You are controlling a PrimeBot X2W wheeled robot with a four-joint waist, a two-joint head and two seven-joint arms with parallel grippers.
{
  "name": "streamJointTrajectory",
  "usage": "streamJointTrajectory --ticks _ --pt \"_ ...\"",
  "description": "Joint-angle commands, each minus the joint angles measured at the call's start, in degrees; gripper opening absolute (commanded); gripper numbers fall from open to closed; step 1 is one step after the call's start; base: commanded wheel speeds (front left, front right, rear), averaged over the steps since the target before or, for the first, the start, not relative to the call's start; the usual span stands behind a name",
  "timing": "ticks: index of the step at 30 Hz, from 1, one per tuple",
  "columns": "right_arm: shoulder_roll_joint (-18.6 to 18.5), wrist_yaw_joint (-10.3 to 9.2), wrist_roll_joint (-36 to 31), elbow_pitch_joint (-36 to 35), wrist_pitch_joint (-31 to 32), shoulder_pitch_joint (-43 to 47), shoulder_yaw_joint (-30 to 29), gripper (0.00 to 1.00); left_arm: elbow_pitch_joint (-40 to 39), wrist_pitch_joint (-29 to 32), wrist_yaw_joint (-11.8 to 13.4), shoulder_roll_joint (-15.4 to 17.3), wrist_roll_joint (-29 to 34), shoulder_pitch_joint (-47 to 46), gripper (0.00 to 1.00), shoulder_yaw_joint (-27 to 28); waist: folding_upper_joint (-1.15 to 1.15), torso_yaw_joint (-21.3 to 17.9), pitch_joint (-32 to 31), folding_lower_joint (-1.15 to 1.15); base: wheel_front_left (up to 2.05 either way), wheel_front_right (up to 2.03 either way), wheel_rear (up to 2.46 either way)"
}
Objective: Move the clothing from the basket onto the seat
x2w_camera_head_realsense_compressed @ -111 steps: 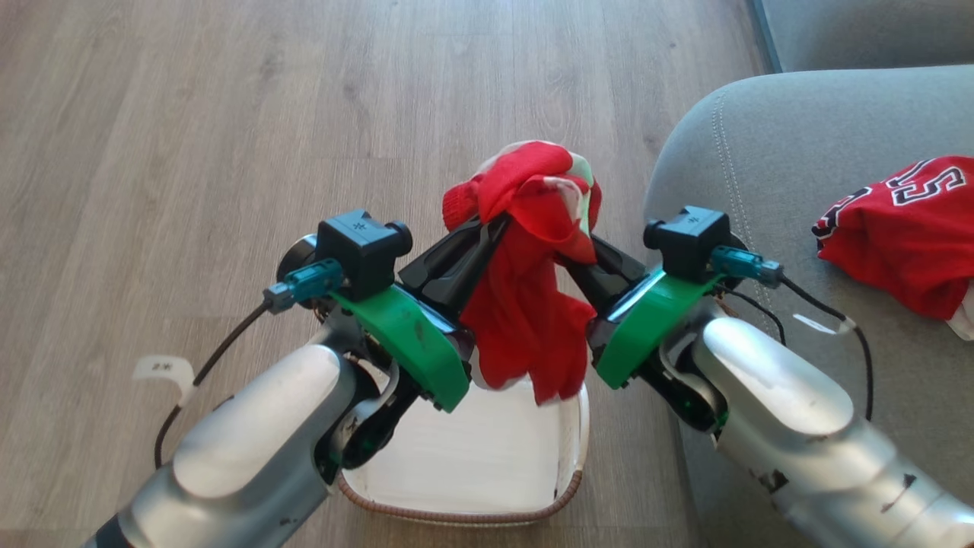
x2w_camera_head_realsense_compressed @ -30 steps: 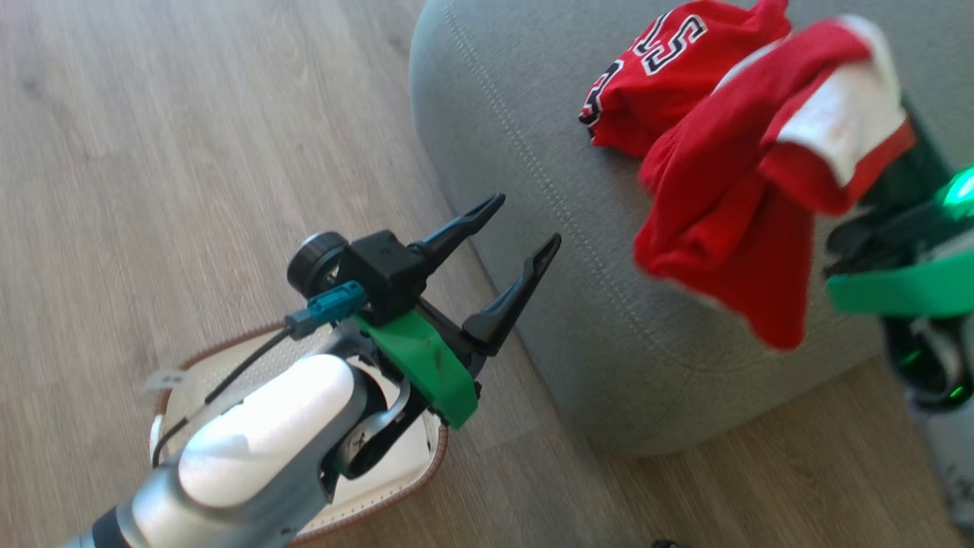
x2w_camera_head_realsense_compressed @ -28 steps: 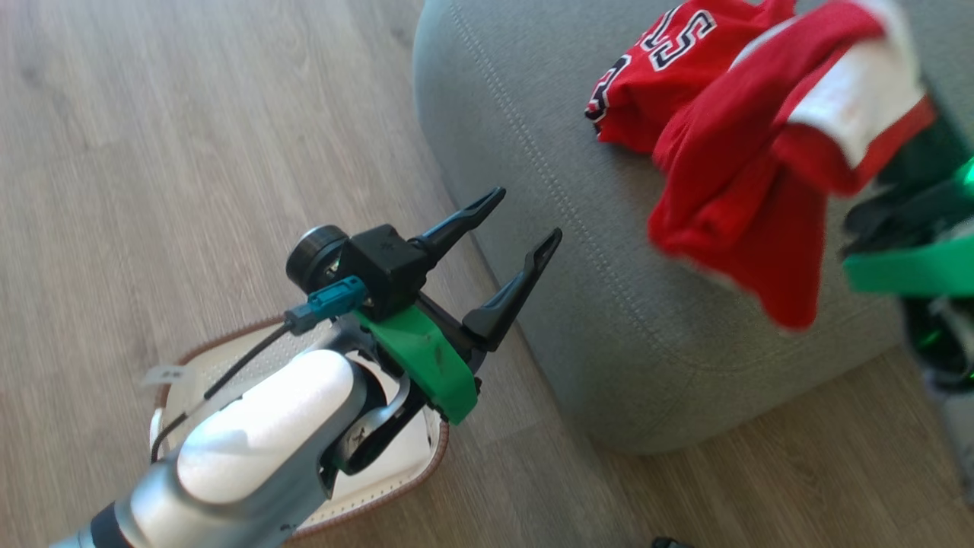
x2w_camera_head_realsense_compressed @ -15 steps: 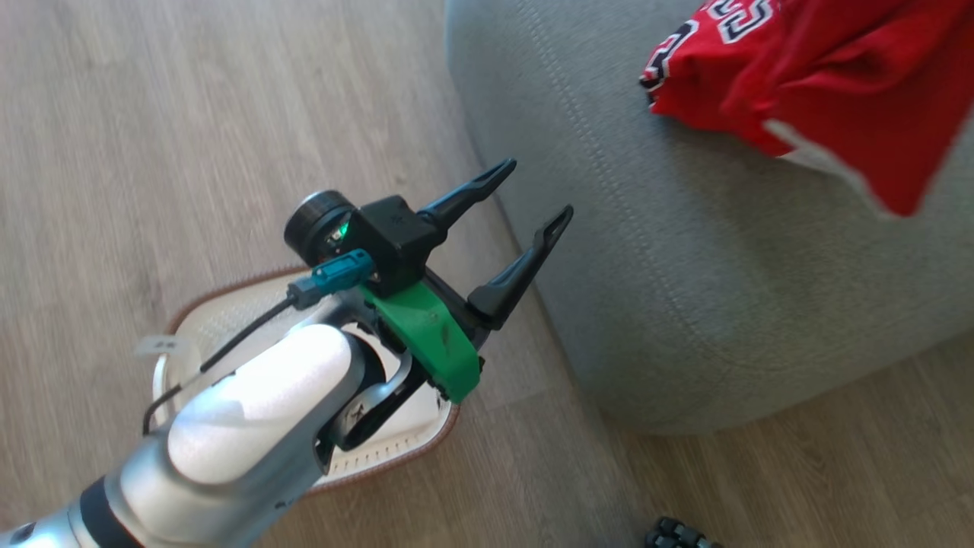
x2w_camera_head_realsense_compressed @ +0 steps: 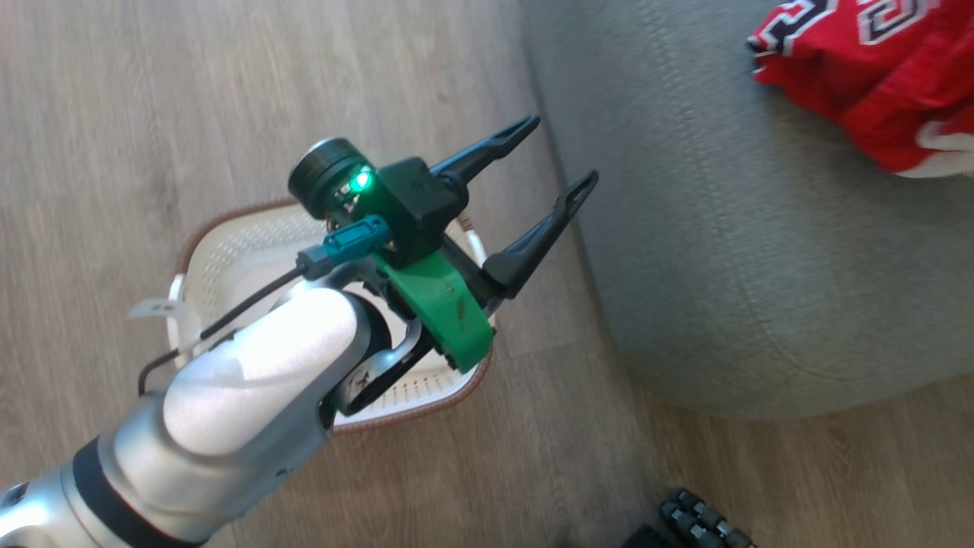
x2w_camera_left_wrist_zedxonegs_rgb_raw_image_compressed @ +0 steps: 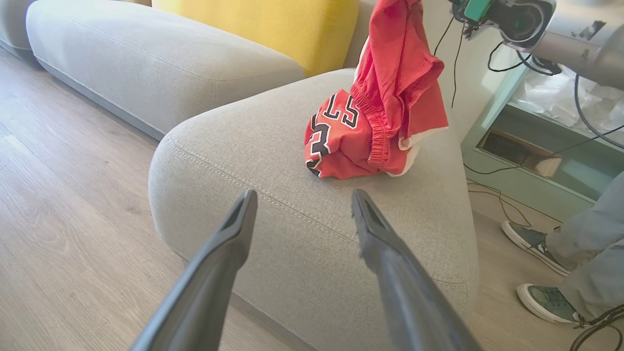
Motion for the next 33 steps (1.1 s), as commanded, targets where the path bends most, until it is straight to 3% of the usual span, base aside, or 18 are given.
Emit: streamJointTrajectory --ticks 1,11,18,21,22,23,24,27,28,33 --pt "-2.33 0.41 -1.69 0.92 -0.71 -1.89 -0.51 0.0 -1.93 -0.21 -0.47 0.34 0.54 -2.74 1.0 2.14 0.0 1.92 2.15 -0.01 0.0 0.0 0.0" --pt "0.19 0.41 -4.32 11.81 6.59 -7.65 5.08 0.0 0.04 -2.04 -1.22 -1.21 0.53 -4.31 1.0 2.27 0.0 4.7 4.66 -0.01 0.0 0.0 0.0" --pt "1.07 0.41 -1.53 18.61 19.7 -8.96 8.28 0.0 1.16 -3.1 -1.45 -1.74 0.24 -4.3 1.0 2.16 0.0 5.74 4.59 -0.01 0.0 0.0 0.0" --pt "0.91 0.41 -0.74 18.91 21.52 -9.32 8.75 0.0 1.47 -3.31 -1.48 -1.81 0.11 -4.31 1.0 2.2 0.0 5.81 4.38 -0.01 0.0 0.0 0.0" --pt "0.9 0.41 -0.42 18.93 22.36 -9.35 9.19 0.23 1.63 -3.4 -1.48 -1.85 0.05 -4.32 1.0 2.21 0.0 5.79 4.25 -0.01 0.0 0.0 0.0" --pt "0.86 0.41 -0.13 18.88 22.97 -9.36 9.62 0.33 1.77 -3.47 -1.47 -1.89 0.0 -4.32 1.0 2.22 0.0 5.77 4.14 -0.01 0.0 0.0 0.0" --pt "0.82 0.41 0.15 18.81 23.29 -9.35 9.92 0.33 1.9 -3.55 -1.46 -1.93 -0.04 -4.32 1.0 2.21 0.0 5.73 4.0 -0.01 0.0 0.0 0.0" --pt "0.9 0.41 1.34 18.65 24.59 -8.9 10.88 0.93 2.21 -3.78 -1.4 -2.0 -0.16 -4.23 1.0 2.18 0.0 5.5 3.47 -0.01 0.0 0.0 0.0" --pt "0.91 0.41 1.71 18.52 24.81 -8.77 11.13 1.0 2.3 -3.83 -1.38 -1.99 -0.22 -4.19 1.0 2.17 0.0 5.39 3.27 -0.01 0.0 0.0 0.0" --pt "1.62 0.41 3.91 18.27 26.66 -8.28 12.69 1.0 2.86 -4.11 -1.32 -1.68 -0.52 -3.66 1.0 2.07 0.0 4.31 1.51 -0.01 0.0 0.0 0.0"
